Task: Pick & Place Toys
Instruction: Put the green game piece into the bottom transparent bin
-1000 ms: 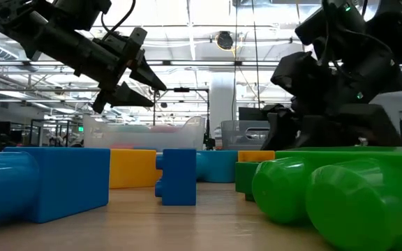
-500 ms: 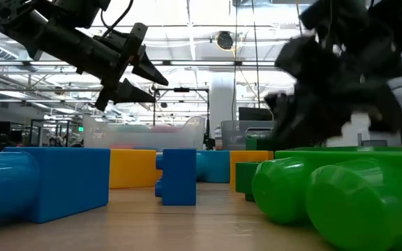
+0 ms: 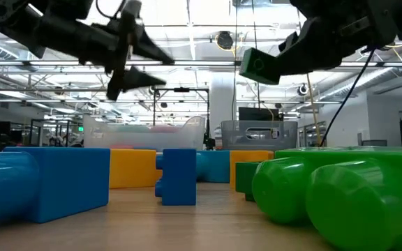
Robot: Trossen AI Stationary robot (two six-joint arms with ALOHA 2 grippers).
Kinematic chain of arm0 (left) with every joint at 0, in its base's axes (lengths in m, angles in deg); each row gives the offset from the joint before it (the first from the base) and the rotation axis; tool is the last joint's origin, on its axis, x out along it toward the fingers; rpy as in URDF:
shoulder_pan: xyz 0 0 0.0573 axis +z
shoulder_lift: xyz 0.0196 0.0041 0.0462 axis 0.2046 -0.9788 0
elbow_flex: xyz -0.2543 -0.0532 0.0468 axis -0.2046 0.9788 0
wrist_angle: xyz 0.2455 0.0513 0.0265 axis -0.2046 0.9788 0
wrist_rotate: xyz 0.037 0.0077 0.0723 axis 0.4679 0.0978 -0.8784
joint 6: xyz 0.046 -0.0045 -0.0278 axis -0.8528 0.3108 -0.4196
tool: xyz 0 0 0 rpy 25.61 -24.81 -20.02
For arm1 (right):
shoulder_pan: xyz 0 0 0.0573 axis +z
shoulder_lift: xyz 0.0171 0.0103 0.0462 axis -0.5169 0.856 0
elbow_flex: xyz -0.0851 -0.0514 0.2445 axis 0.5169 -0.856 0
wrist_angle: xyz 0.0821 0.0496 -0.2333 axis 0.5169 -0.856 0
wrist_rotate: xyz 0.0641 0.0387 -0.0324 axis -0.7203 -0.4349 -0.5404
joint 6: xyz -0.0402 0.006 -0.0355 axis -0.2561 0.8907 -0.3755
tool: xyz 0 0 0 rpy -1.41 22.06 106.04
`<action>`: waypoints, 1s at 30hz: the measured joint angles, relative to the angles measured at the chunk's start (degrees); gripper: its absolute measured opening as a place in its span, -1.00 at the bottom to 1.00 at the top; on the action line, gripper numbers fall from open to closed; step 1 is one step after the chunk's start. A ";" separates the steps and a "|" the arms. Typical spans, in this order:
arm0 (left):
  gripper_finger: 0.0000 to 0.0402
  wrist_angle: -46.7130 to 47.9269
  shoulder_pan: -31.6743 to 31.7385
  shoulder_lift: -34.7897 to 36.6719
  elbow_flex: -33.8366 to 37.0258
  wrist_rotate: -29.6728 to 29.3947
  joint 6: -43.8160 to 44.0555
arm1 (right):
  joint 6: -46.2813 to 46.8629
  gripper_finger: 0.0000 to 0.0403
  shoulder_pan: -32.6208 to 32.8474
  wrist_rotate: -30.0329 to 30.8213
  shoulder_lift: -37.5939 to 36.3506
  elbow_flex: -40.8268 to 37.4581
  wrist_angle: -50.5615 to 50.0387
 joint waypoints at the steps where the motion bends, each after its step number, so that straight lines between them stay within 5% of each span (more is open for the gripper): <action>1: 0.21 -1.63 -0.90 0.00 -0.01 0.81 -2.16 | 0.12 -0.84 0.00 0.02 0.00 0.00 0.69; 8: 0.21 -1.49 -8.74 -3.05 -4.71 1.03 -17.38 | 1.40 -0.84 -0.24 3.30 -0.02 0.00 5.89; 19: 0.21 6.35 -11.46 -21.67 -23.55 -1.82 -34.55 | 1.26 -0.84 -0.15 3.21 -0.02 0.02 7.62; 30: 0.13 7.74 -9.88 -24.83 -28.02 -3.67 -34.04 | 1.28 -0.83 -0.17 2.97 -0.02 -0.02 6.95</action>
